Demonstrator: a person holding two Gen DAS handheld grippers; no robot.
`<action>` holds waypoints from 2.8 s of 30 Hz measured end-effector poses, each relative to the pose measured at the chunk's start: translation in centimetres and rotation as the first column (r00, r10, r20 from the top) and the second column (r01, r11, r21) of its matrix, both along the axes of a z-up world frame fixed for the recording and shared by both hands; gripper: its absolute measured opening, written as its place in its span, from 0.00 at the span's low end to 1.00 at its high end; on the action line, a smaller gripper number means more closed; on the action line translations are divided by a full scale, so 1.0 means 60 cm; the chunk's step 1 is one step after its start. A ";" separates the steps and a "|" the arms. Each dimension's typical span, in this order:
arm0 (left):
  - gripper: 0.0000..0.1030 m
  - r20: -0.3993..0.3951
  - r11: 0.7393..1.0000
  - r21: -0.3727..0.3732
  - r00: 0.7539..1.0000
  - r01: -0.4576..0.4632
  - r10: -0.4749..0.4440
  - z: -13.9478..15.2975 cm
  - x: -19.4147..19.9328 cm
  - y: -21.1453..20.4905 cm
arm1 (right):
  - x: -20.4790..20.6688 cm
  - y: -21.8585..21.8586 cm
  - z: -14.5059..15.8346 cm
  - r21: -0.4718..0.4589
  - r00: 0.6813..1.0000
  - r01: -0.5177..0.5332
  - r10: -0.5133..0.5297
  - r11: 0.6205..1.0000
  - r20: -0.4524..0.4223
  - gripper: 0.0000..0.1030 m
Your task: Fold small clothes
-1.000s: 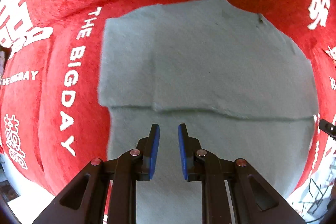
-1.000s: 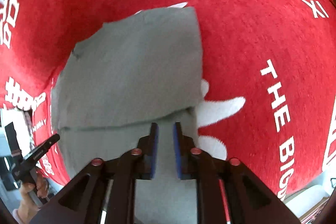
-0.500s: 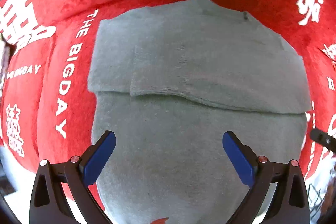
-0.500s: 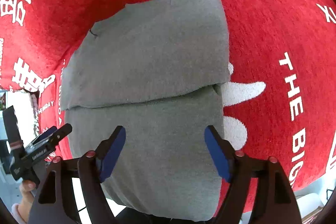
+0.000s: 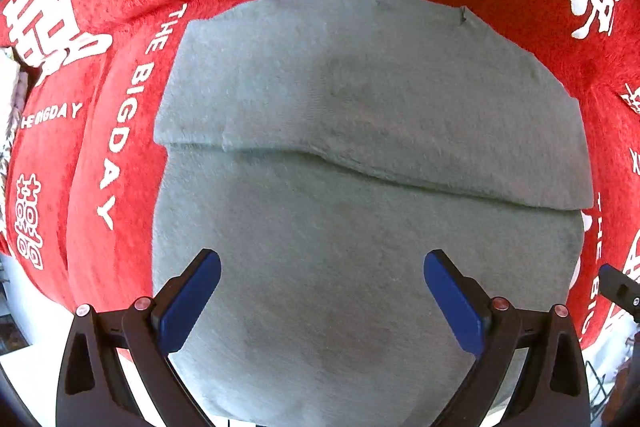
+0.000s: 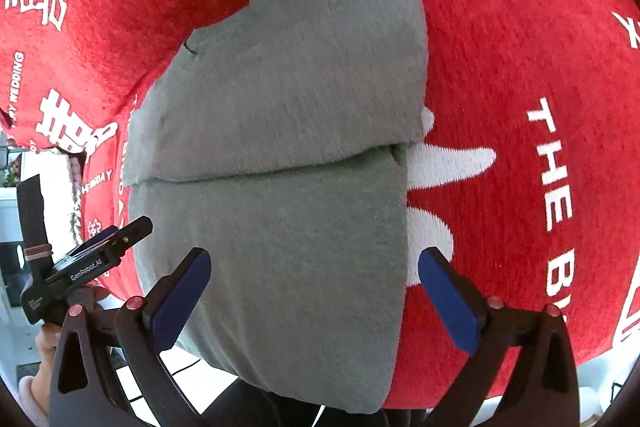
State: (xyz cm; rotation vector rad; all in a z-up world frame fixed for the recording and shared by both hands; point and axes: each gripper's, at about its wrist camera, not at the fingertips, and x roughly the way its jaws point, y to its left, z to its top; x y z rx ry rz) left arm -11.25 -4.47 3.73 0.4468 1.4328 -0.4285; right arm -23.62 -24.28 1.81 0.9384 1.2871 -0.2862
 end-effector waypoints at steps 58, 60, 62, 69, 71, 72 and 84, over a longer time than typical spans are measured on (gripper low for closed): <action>0.98 -0.316 0.988 -0.047 0.940 -0.147 0.125 -0.155 -0.173 0.354 | -0.253 0.252 -0.215 0.335 0.984 0.143 -0.097 0.931 -0.152 0.99; 0.98 -0.313 0.988 -0.050 0.942 -0.146 0.123 -0.152 -0.182 0.350 | -0.256 0.257 -0.224 0.352 0.982 0.164 -0.120 0.922 -0.143 0.97; 0.92 -0.302 0.989 -0.061 0.947 -0.133 0.108 -0.145 -0.184 0.352 | -0.258 0.261 -0.225 0.385 0.980 0.189 -0.149 0.903 -0.130 0.81; 0.14 -0.379 0.983 -0.140 0.924 -0.119 0.058 -0.116 -0.158 0.363 | -0.268 0.274 -0.186 0.487 0.986 0.161 -0.159 0.859 -0.045 0.10; 0.14 -0.396 0.977 -0.182 0.918 -0.114 0.033 -0.097 -0.153 0.362 | -0.261 0.270 -0.158 0.513 0.988 0.128 -0.155 0.849 0.011 0.10; 0.14 -0.399 0.972 -0.207 0.917 -0.108 0.017 -0.081 -0.150 0.358 | -0.251 0.268 -0.141 0.521 0.987 0.111 -0.157 0.846 0.044 0.10; 0.14 -0.208 0.929 -0.363 0.978 -0.075 -0.002 0.020 0.044 0.253 | -0.061 0.112 -0.059 0.458 0.929 0.125 -0.266 0.880 0.256 0.10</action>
